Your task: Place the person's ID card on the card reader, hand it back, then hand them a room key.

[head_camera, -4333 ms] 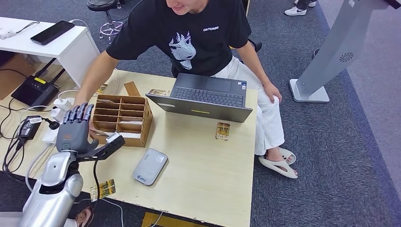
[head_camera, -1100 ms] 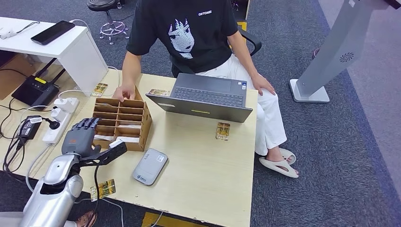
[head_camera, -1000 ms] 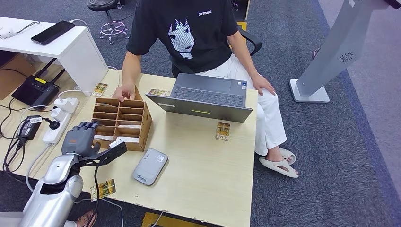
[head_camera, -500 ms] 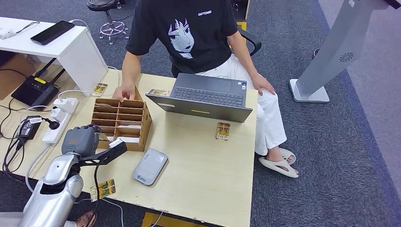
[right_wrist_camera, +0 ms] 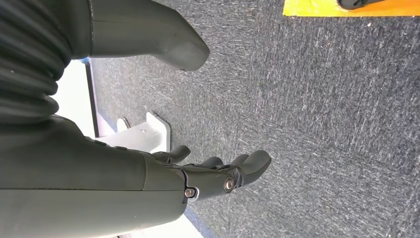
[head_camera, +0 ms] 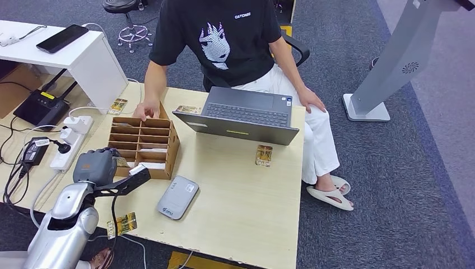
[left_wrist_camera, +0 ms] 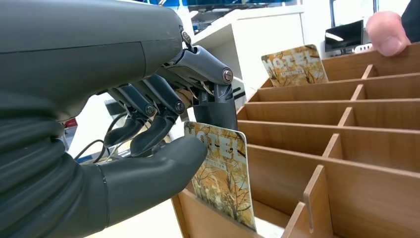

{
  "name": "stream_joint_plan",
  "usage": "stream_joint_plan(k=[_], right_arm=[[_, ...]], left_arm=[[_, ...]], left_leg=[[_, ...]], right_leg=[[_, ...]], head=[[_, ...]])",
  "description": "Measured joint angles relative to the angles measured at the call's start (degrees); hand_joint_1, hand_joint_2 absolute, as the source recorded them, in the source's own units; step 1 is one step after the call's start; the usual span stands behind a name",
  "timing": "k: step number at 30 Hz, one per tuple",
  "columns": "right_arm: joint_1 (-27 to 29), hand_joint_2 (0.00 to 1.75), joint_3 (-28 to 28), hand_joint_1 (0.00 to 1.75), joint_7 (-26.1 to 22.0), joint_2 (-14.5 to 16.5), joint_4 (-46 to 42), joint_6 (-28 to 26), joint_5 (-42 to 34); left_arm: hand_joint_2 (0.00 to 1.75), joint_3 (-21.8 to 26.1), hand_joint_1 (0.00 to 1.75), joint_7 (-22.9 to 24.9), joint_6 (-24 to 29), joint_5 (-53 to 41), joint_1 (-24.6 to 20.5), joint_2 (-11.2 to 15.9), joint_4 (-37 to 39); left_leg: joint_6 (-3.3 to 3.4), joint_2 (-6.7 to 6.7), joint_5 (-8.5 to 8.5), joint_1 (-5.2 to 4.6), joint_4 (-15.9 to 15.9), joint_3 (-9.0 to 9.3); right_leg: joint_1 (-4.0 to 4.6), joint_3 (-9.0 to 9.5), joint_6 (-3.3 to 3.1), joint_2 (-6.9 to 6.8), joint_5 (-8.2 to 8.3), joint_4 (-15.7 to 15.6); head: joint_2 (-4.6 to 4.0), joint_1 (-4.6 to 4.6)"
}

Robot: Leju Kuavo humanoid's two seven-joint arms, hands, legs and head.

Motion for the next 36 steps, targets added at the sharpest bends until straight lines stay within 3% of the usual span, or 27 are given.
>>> stream_joint_plan(k=[11, 24, 36], right_arm=[[-0.06, 1.75, -0.04, 0.00, -0.69, 0.00, -0.02, -0.45, 1.16], [-0.39, 1.75, -0.04, 0.00, -1.01, 0.00, -0.02, -0.57, 3.19], [-0.47, 1.75, -0.04, 0.00, -0.99, 0.00, -0.02, -0.49, 3.52]], left_arm=[[1.75, 0.02, 1.75, -0.06, 6.28, 2.31, -4.30, -0.07, -4.28], [1.75, 0.04, 1.75, 2.19, 4.45, 2.26, -21.66, 0.03, -6.79], [1.75, 0.02, 1.75, 2.65, 4.85, 1.05, -24.16, -0.08, -4.57]], left_leg=[[0.00, -0.03, 0.01, 0.00, 0.02, -0.01], [0.00, -0.07, 0.10, 0.00, 0.03, -0.02], [-0.01, -0.05, 0.10, 0.00, 0.03, -0.01]], right_leg=[[0.00, 0.00, 0.00, -0.04, 0.00, 0.00], [0.00, 0.01, 0.02, -0.05, 0.12, 0.01], [0.00, -0.01, 0.02, -0.02, 0.13, 0.01]], head=[[-0.01, 0.00], [0.00, -0.01], [-0.01, -0.01]])
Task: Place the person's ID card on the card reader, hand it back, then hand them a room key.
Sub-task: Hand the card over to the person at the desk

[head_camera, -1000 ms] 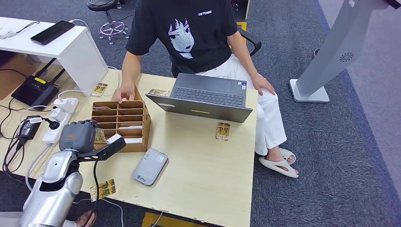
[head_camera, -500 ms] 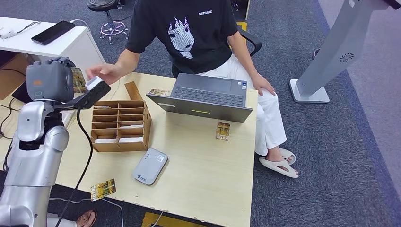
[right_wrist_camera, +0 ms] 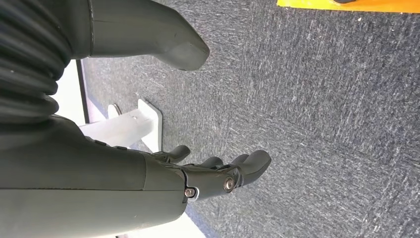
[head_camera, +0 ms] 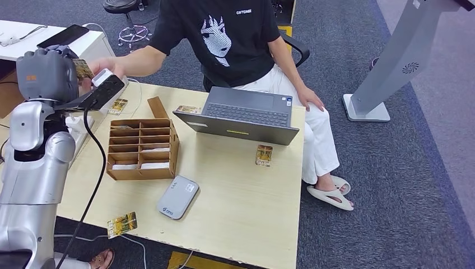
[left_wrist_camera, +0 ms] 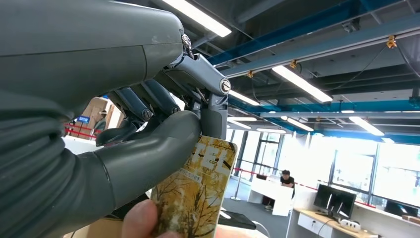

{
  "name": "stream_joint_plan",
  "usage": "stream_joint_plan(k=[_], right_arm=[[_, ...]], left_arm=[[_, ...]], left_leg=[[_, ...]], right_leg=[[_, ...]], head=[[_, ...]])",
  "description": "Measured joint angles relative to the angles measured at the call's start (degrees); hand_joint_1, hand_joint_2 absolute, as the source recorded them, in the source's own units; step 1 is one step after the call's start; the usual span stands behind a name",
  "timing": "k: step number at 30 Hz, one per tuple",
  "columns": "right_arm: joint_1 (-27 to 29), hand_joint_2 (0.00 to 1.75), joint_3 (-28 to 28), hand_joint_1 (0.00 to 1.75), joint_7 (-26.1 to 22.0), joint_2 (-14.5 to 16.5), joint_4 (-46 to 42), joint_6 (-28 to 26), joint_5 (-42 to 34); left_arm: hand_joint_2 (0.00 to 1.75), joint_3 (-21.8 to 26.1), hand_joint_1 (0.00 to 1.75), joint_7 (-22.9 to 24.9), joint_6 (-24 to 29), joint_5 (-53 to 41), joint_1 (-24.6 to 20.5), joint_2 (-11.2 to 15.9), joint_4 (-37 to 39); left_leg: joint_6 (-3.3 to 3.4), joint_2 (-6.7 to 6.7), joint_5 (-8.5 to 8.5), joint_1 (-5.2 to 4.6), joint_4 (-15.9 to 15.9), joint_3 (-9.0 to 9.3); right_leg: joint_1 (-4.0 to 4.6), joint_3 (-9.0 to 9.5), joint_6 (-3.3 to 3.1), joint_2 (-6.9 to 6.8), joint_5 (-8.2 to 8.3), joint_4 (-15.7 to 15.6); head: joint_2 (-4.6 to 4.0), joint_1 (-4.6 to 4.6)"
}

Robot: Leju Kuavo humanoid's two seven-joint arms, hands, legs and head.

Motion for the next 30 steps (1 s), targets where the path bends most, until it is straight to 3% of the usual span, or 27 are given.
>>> stream_joint_plan(k=[6, 8, 10, 12, 18, 26, 30], right_arm=[[-0.21, 1.75, 0.00, 0.00, 0.49, -0.02, 0.00, 0.12, 0.76], [-0.28, 1.75, 0.01, 0.00, 0.51, -0.02, 0.00, 0.15, 0.91], [-0.32, 1.75, 0.01, 0.00, 0.50, -0.02, 0.00, 0.16, 1.00], [-0.34, 1.75, 0.00, 0.00, 0.50, -0.02, 0.00, 0.16, 1.09], [-0.46, 1.75, 0.00, 0.00, 0.51, -0.02, 0.00, 0.18, 1.16], [-0.48, 1.75, -0.15, 0.00, 0.51, -0.02, 0.00, 0.24, 1.08], [-0.47, 1.75, -0.90, 0.00, 0.51, -0.02, 0.00, 0.11, 0.40]], left_arm=[[1.75, -0.01, 1.73, 1.69, 0.71, -3.63, -3.19, -1.07, 5.45], [1.75, -0.02, 0.86, 1.91, 0.80, -4.15, -4.53, -1.72, 7.68], [0.87, -0.03, 0.00, 1.86, 1.19, -3.99, -5.36, -2.53, 9.30], [0.00, -0.04, 0.00, 1.63, 1.90, -3.29, -5.51, -3.54, 9.90], [0.00, -0.15, 0.00, 1.40, 2.55, -2.50, -5.49, -5.62, 10.16], [0.00, -0.17, 0.00, 1.14, 2.82, -1.46, -5.30, -6.16, 10.20], [0.00, -0.17, 0.00, -1.78, 5.74, 1.23, -1.31, -5.77, 7.95]], left_leg=[[0.00, 0.04, 0.00, 0.00, 0.01, -0.01], [0.00, 0.06, 0.00, -0.01, 0.02, -0.01], [0.00, 0.08, 0.00, -0.01, 0.02, -0.02], [0.00, 0.07, 0.00, -0.01, 0.03, -0.05], [0.02, 0.07, -0.02, -0.02, 0.03, -0.08], [0.00, 0.07, 0.01, 0.00, 0.02, -0.06], [0.00, 0.11, 0.00, -0.02, -0.02, -0.03]], right_leg=[[0.00, -0.03, 0.01, 0.07, 0.02, 0.00], [0.00, -0.04, 0.01, 0.09, 0.02, 0.00], [0.00, -0.05, 0.02, 0.11, 0.02, -0.01], [0.00, -0.05, 0.02, 0.11, 0.02, -0.01], [0.00, -0.07, 0.02, 0.10, 0.02, -0.03], [0.00, -0.06, -0.01, 0.10, 0.06, -0.01], [-0.01, 0.00, -0.01, 0.14, 0.05, 0.01]], head=[[0.01, 0.01], [0.01, 0.01], [0.01, 0.01], [0.01, 0.01], [0.00, 0.01], [0.00, 0.01], [-0.01, 0.02]])
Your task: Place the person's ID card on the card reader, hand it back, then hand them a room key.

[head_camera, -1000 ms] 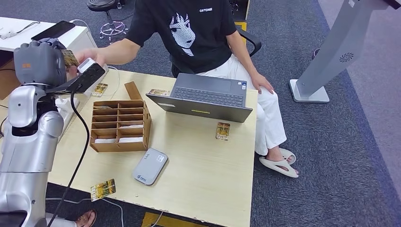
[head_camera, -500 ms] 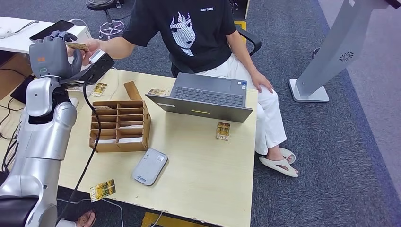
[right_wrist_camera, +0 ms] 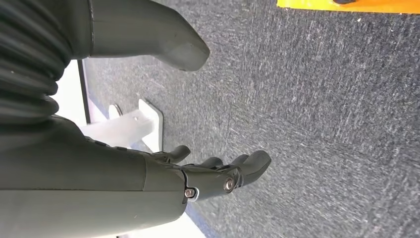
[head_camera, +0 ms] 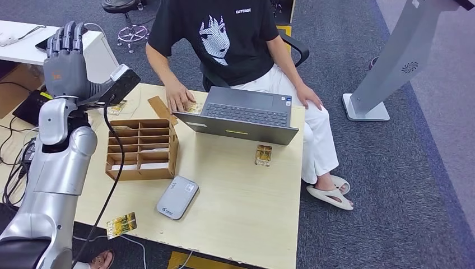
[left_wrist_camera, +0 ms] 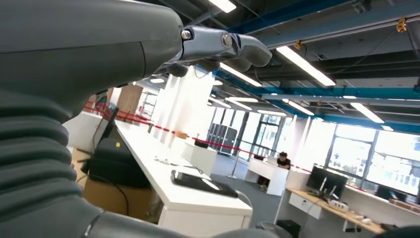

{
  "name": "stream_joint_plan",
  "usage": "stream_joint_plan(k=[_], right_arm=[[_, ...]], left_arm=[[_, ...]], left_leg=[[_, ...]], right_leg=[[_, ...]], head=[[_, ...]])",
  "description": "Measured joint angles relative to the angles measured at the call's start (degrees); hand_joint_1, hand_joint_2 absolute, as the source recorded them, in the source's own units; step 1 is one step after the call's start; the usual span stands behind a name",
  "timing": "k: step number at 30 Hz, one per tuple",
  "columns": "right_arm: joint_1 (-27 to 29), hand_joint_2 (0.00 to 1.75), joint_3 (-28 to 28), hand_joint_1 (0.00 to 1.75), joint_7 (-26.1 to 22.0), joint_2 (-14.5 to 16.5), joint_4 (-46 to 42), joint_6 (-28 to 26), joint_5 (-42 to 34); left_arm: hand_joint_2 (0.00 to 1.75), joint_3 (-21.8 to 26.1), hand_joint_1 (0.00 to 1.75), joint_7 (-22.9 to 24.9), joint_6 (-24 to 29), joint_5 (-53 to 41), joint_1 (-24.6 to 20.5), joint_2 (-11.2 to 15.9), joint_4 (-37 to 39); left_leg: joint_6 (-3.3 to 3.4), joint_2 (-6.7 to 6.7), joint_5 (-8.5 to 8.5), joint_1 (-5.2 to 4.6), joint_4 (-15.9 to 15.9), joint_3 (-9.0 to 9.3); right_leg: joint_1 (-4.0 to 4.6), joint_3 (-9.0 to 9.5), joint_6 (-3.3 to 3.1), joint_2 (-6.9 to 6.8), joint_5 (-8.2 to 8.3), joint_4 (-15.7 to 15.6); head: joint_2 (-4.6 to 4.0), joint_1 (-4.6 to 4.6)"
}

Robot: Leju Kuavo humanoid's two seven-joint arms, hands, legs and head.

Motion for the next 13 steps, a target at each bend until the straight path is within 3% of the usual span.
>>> stream_joint_plan(k=[6, 13], right_arm=[[0.19, 1.75, -1.46, 0.00, 0.00, 0.04, 0.00, -0.31, -0.81], [0.20, 1.75, -2.01, 0.00, 0.00, 0.04, 0.00, -0.33, -0.82]], left_arm=[[0.00, 0.00, 0.00, -4.38, 4.16, 3.45, 15.28, 0.91, -11.00], [0.00, 0.00, 0.00, -4.52, 4.03, 3.88, 18.97, 1.66, -15.55]], left_leg=[[0.06, 0.01, -0.09, 0.01, -0.02, -0.04], [0.09, -0.01, -0.04, 0.00, -0.02, -0.06]], right_leg=[[-0.04, -0.06, 0.06, 0.03, -0.10, -0.05], [-0.04, -0.04, 0.09, -0.04, -0.07, -0.05]], head=[[0.00, -0.08], [0.00, -0.08]])
